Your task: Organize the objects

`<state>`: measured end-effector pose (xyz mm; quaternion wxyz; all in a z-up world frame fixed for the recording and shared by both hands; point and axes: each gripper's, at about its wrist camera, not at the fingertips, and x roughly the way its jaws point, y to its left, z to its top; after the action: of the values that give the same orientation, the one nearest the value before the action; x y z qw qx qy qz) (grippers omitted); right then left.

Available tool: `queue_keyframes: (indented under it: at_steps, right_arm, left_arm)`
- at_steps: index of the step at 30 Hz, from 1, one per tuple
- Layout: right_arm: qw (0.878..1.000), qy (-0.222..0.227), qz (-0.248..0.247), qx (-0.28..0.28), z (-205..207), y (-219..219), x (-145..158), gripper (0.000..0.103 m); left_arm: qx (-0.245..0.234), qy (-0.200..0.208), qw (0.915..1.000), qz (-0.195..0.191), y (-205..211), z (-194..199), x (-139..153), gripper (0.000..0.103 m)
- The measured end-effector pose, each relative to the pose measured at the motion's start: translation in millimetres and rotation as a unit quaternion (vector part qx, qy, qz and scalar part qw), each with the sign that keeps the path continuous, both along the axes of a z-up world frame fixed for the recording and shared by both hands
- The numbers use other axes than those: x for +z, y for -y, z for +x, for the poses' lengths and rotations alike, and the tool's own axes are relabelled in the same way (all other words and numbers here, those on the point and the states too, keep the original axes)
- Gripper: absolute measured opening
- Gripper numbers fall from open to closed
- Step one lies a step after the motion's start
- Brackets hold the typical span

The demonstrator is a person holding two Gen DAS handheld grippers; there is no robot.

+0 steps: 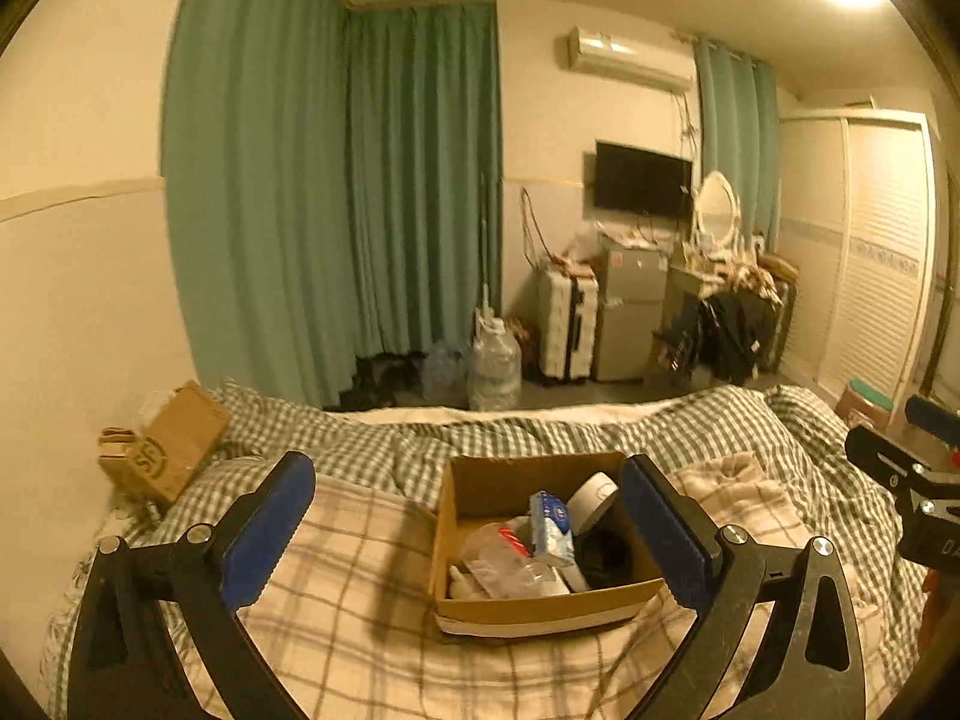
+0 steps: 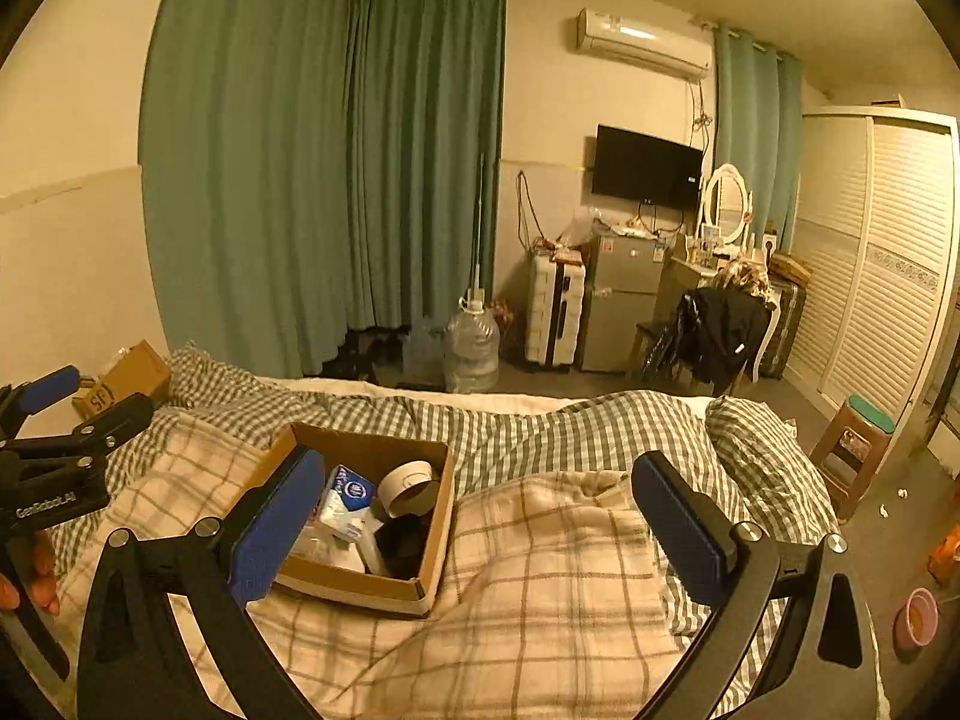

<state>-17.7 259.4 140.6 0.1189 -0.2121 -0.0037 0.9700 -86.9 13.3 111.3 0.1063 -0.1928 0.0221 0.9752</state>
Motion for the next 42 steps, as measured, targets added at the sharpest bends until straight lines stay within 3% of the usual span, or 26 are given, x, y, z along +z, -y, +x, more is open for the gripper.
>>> queue_keyframes:
  at_steps: [6,10,15,23,42]
  right_arm:
    - [1.000,-0.001,0.001,0.014,12.7,15.0,-30.0,0.103]
    - [1.000,-0.010,0.004,0.011,9.8,22.8,-61.2,0.103]
    - [1.000,0.004,0.004,0.010,-5.2,23.9,-100.9,0.103]
    - [0.999,0.029,0.009,0.012,-17.6,30.2,-121.3,0.103]
    - [0.999,0.037,0.018,0.012,-19.9,33.6,-124.3,0.103]
  left_arm:
    - [0.034,-0.025,0.9991,0.002,10.2,25.8,-31.9,0.103]
    - [0.047,-0.033,0.9982,0.015,11.8,38.9,-74.6,0.103]
    - [0.055,0.005,0.9984,-0.015,11.8,27.0,-106.9,0.103]
    - [0.065,0.015,0.9978,0.001,21.5,24.4,-113.7,0.103]
    - [0.064,0.020,0.9978,-0.001,20.5,23.3,-112.9,0.103]
